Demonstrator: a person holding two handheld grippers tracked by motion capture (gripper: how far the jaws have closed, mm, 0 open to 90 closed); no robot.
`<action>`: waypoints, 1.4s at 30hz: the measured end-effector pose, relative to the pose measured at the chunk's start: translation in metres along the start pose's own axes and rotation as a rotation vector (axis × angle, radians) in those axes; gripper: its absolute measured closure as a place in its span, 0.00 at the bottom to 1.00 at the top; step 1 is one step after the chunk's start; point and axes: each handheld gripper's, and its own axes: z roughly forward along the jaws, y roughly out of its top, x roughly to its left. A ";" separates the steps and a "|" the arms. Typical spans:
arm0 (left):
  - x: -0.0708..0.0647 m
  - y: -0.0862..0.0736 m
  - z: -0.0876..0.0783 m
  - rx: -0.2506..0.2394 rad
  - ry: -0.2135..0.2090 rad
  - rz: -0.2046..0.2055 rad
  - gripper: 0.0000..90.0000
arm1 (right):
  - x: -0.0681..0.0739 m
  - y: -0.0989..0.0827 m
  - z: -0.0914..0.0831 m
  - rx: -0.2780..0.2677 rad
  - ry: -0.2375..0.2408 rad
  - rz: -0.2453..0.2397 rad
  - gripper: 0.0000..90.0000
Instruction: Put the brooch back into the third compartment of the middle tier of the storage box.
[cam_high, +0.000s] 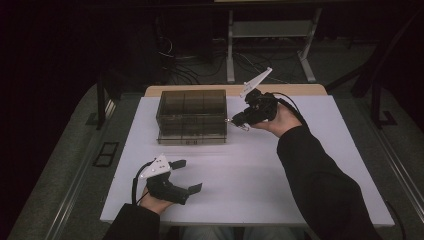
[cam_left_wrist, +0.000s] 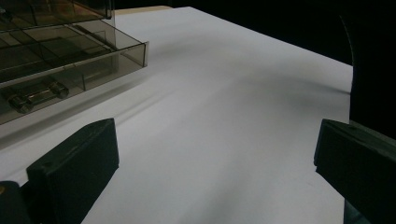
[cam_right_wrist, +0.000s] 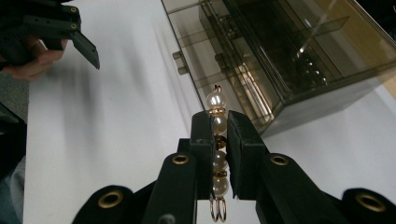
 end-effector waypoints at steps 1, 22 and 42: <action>0.000 0.000 0.000 0.003 0.000 0.004 0.00 | 0.000 0.002 0.002 0.002 0.000 -0.001 0.89; 0.000 0.000 -0.001 0.000 -0.003 0.005 0.00 | -0.001 0.023 0.038 0.029 0.011 -0.029 0.89; 0.001 0.001 -0.001 0.001 -0.006 0.014 0.00 | -0.012 0.027 0.071 0.047 0.009 -0.031 0.89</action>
